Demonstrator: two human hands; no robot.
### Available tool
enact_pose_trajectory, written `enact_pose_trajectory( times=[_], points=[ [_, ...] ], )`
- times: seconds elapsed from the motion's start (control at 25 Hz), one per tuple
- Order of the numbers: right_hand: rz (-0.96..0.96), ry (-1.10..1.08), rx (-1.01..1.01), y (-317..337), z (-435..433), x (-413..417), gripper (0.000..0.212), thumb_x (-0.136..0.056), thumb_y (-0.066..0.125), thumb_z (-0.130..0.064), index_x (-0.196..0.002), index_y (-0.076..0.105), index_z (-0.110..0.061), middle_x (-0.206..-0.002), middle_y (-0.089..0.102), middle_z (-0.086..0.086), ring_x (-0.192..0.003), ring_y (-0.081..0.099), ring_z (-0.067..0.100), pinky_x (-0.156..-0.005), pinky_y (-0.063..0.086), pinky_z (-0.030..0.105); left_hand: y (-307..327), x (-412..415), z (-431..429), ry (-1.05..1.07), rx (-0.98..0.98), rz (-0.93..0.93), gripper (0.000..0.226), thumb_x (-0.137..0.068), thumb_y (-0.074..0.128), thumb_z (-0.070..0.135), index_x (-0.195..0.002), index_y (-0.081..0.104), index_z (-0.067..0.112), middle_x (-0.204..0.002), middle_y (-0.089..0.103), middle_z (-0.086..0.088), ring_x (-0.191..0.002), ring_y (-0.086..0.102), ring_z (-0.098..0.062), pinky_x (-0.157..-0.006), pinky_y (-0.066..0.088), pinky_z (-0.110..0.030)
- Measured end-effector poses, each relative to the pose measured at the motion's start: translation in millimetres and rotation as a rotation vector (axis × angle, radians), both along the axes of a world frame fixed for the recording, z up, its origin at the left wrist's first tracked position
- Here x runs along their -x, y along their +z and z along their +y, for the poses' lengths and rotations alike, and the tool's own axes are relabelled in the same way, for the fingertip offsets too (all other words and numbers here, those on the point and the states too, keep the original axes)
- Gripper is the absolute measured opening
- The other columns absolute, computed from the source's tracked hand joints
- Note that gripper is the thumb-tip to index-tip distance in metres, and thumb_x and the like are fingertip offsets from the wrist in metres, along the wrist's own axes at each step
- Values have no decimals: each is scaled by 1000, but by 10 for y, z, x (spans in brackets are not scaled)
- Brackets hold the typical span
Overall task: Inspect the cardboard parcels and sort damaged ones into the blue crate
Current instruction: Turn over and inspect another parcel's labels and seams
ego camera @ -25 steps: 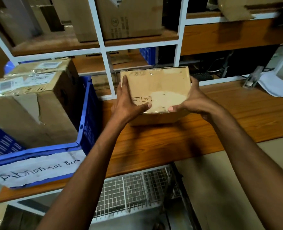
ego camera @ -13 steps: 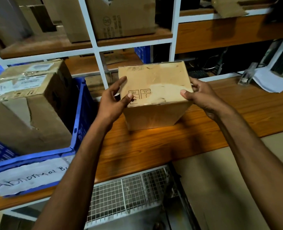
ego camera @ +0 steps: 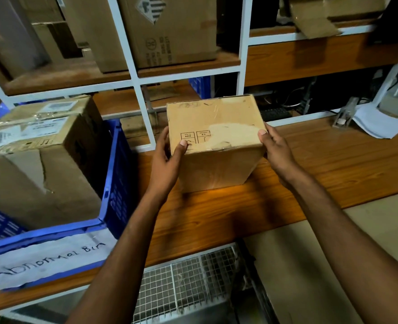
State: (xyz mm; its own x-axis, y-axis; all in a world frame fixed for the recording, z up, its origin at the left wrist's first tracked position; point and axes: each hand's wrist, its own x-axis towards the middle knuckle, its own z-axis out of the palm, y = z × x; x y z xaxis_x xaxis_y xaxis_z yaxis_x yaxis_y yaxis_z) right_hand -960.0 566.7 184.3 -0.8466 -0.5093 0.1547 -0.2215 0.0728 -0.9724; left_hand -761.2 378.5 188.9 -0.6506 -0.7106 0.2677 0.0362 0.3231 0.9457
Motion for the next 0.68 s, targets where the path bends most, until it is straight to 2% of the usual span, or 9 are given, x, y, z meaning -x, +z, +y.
enact_pose_trajectory(
  times=[0.08, 0.16, 0.2, 0.28, 0.32, 0.44, 0.56, 0.64, 0.68],
  points=[
    [3, -49, 7, -71, -29, -71, 46, -108, 38, -51, -146, 51, -28, -128, 62, -2, -117, 61, 16, -92, 56, 39, -44, -9, 43, 5, -18, -4, 55, -105, 55, 40, -156, 37, 32, -124, 56, 31, -108, 53, 27, -90, 48, -6],
    [27, -125, -45, -107, -40, -107, 62, -100, 36, -71, -141, 53, -28, -132, 54, 5, -117, 58, 20, -95, 57, 47, -78, -26, 109, -19, -5, -20, 52, -107, 49, 42, -156, 33, 37, -124, 54, 35, -109, 51, 28, -88, 44, -2],
    [55, -140, -78, -107, -34, -113, 73, -92, 35, -81, -139, 53, -29, -134, 51, 7, -118, 57, 21, -95, 57, 49, -86, -40, 142, -36, -2, -29, 54, -108, 47, 44, -158, 29, 39, -128, 53, 34, -112, 50, 26, -92, 42, -3],
    [113, -132, -99, -54, -18, -145, 85, -83, 33, -92, -137, 54, -29, -134, 55, 5, -118, 58, 20, -93, 57, 46, -74, -74, 172, -28, 8, -37, 61, -107, 45, 48, -162, 25, 36, -143, 54, 22, -121, 49, 15, -101, 41, -12],
    [145, -136, -82, 24, 0, -191, 80, -87, 34, -88, -136, 56, -29, -132, 59, 3, -118, 59, 20, -92, 56, 43, -26, -87, 170, -10, 24, -32, 63, -106, 46, 50, -163, 25, 34, -149, 53, 13, -124, 49, 8, -102, 42, -15],
    [231, -139, -27, 277, 8, -256, 53, -104, 39, -62, -134, 61, -25, -122, 67, -4, -113, 63, 17, -86, 53, 36, 254, -99, 146, 59, 82, -16, 64, -104, 43, 55, -161, 34, 26, -152, 53, 2, -121, 54, 0, -91, 46, -9],
    [309, -169, -77, 442, -62, -232, 58, -104, 37, -64, -139, 61, -24, -129, 68, -2, -118, 62, 18, -94, 51, 36, 513, -55, 140, 220, 215, -118, 67, -105, 35, 60, -160, 34, 21, -153, 52, -7, -131, 55, -20, -101, 39, -28],
    [328, -198, -142, 429, -126, -230, 56, -105, 40, -60, -140, 61, -22, -133, 67, 2, -121, 61, 21, -95, 49, 35, 548, -13, 138, 284, 256, -190, 64, -104, 37, 65, -152, 42, 23, -142, 60, -6, -120, 59, -19, -96, 41, -32],
    [334, -229, -161, 402, -157, -240, 53, -105, 42, -57, -138, 62, -20, -132, 68, 4, -120, 62, 24, -94, 48, 33, 535, 9, 132, 291, 257, -198, 58, -102, 39, 67, -141, 49, 26, -127, 66, -2, -112, 62, -18, -88, 43, -29]
  ],
)
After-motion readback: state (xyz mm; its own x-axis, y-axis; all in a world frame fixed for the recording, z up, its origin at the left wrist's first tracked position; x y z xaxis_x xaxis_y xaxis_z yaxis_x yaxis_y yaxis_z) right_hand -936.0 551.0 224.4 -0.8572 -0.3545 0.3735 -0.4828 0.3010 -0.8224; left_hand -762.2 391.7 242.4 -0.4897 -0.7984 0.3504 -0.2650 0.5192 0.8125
